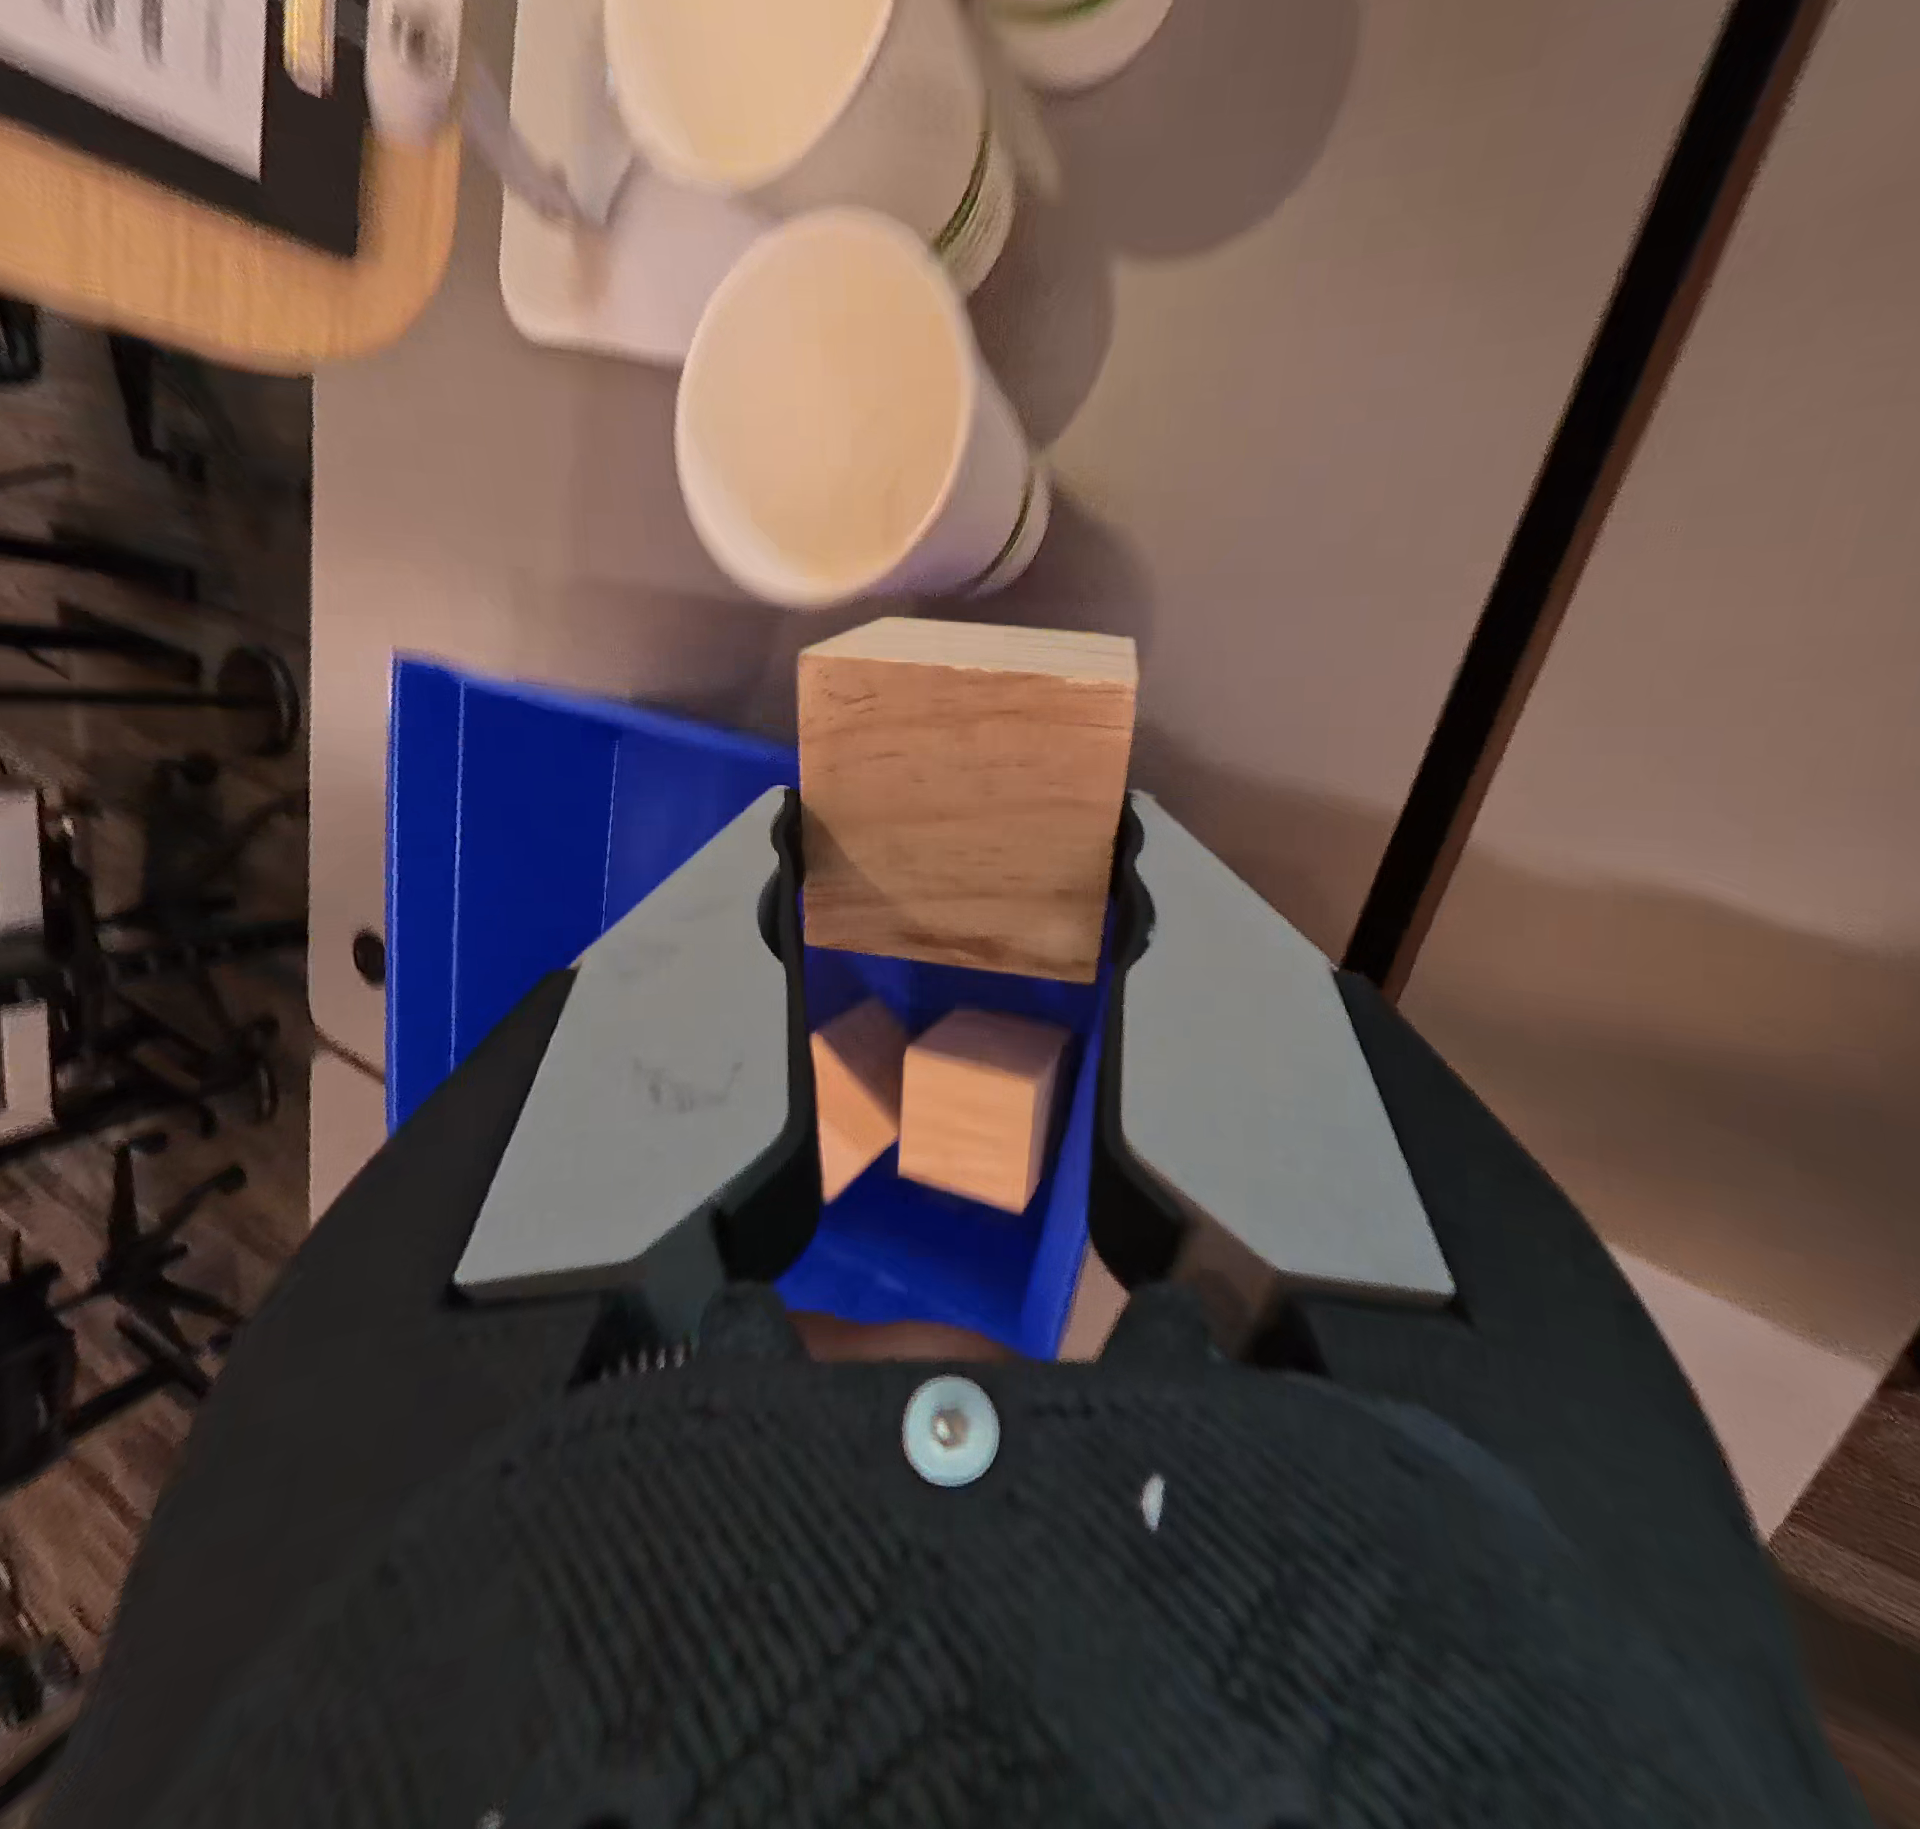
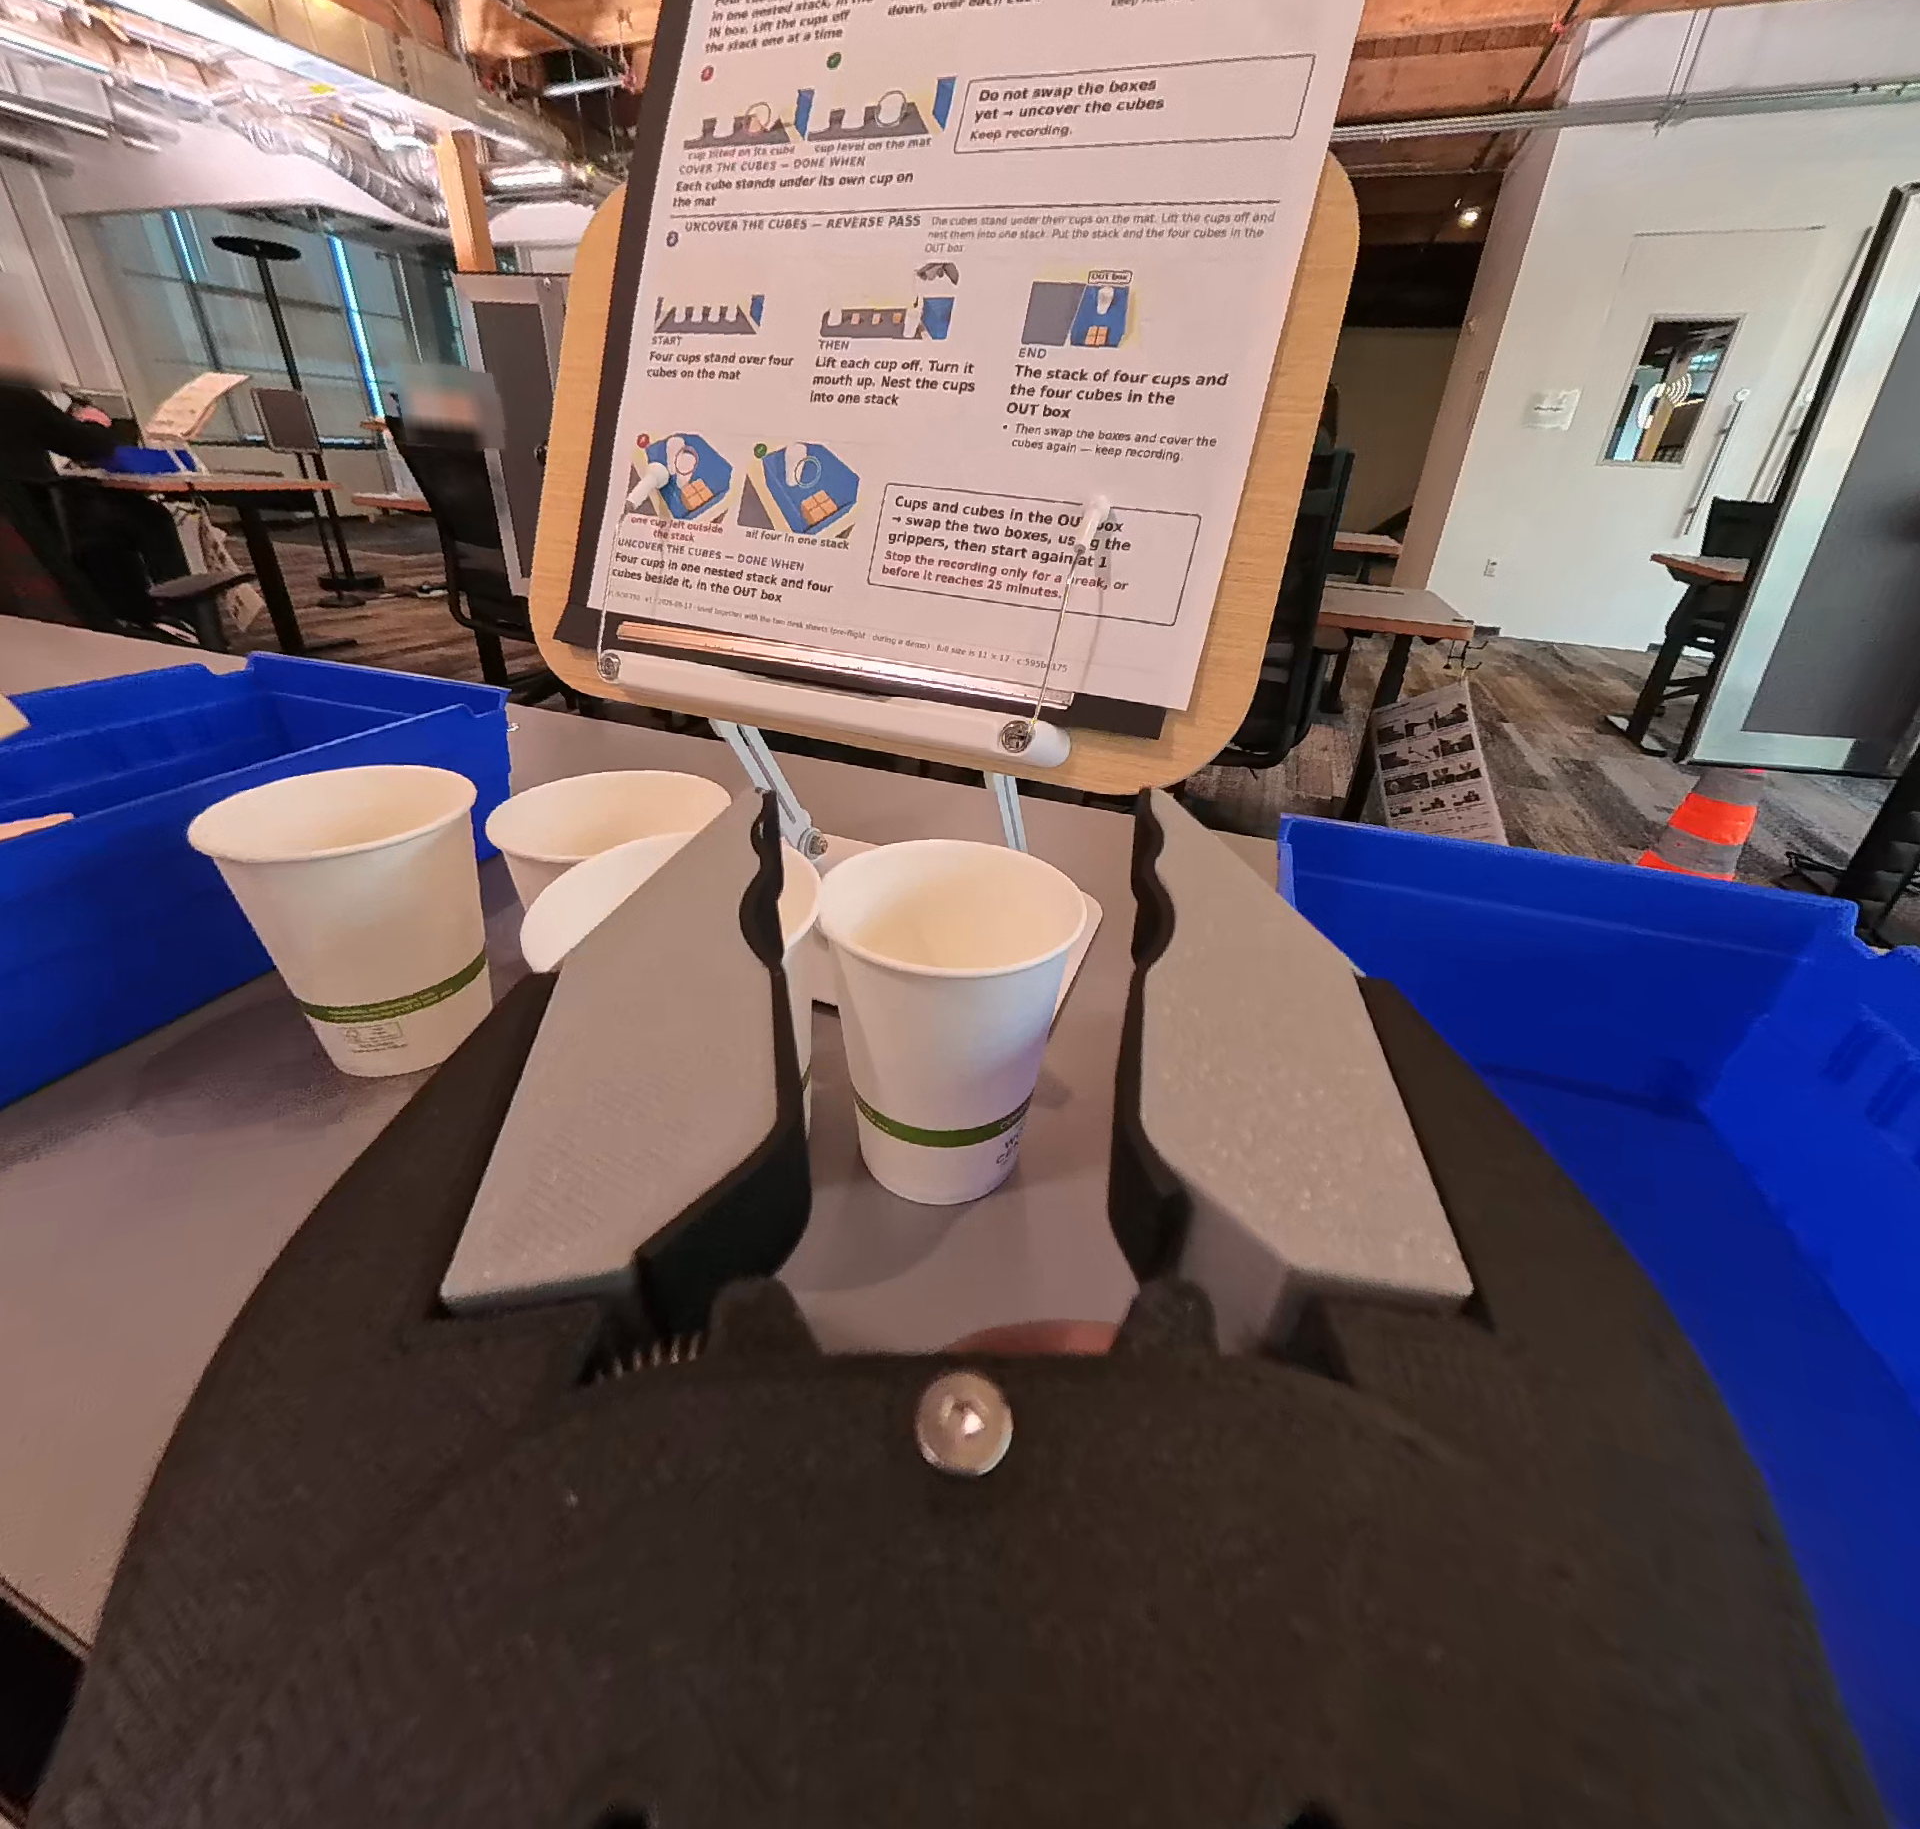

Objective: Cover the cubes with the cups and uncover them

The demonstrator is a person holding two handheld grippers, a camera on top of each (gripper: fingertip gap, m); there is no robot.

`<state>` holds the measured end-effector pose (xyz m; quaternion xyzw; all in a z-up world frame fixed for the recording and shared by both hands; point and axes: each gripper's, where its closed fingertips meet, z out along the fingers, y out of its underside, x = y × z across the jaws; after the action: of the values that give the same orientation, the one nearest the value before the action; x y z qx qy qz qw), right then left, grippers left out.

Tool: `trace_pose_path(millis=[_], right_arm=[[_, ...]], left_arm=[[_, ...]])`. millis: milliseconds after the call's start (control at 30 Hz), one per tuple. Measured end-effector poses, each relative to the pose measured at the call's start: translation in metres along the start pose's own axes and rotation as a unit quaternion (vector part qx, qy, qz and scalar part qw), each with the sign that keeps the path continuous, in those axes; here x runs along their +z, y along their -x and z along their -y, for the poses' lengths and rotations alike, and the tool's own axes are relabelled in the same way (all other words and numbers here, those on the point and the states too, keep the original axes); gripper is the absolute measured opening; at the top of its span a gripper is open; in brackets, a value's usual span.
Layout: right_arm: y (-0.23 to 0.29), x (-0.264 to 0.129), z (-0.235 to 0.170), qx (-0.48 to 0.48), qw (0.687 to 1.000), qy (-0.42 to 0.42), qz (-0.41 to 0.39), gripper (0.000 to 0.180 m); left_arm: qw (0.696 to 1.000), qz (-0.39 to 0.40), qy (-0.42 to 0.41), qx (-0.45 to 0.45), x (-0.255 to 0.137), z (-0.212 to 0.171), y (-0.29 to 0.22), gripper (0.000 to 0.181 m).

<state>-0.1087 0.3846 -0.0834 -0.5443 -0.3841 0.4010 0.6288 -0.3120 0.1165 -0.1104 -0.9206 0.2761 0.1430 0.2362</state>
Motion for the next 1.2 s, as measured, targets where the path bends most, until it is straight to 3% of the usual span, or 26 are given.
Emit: trace_pose_path(millis=[267, 467, 700, 1200], right_arm=[[-0.002, -0.001, 0.001, 0.004, 1.000, -0.004, -0.002, 0.066], [-0.002, -0.002, 0.005, 0.009, 1.000, -0.010, 0.000, 0.065], [-0.004, -0.003, 0.008, 0.016, 1.000, -0.016, 0.002, 0.065], [-0.003, -0.003, 0.008, 0.015, 1.000, -0.015, 0.003, 0.065]], left_arm=[[0.991, -0.061, -0.061, 0.105, 0.037, 0.105, -0.080, 0.058], [0.989, -0.096, -0.059, 0.095, 0.094, 0.144, -0.110, 0.058], [0.992, -0.095, -0.031, 0.082, 0.138, 0.154, -0.117, 0.058], [0.992, -0.115, -0.031, 0.036, 0.168, 0.162, -0.124, 0.058]])
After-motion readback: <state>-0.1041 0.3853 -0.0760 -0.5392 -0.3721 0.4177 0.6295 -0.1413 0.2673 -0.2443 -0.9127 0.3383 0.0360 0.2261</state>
